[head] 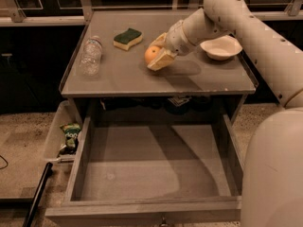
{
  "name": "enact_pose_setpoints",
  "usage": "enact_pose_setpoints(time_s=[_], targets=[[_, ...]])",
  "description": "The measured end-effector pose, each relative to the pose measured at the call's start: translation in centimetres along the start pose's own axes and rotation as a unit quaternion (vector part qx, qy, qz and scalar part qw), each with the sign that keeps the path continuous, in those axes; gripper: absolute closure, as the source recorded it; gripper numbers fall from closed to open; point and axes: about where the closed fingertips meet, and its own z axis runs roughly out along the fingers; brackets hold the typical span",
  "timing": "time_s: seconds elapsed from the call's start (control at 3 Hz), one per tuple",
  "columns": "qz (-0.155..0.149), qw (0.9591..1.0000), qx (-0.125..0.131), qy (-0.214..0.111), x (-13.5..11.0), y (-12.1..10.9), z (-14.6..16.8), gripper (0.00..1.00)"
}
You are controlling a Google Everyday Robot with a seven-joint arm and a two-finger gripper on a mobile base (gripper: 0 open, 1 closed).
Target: Pick orange from top drawer and place on counter
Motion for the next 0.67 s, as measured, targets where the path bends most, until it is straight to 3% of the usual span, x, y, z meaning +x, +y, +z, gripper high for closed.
enact_pose_setpoints(time_s=[0.67], targets=[[0.000, 1.0000, 0.000, 0.000, 0.00, 0.00, 0.01, 0.34]])
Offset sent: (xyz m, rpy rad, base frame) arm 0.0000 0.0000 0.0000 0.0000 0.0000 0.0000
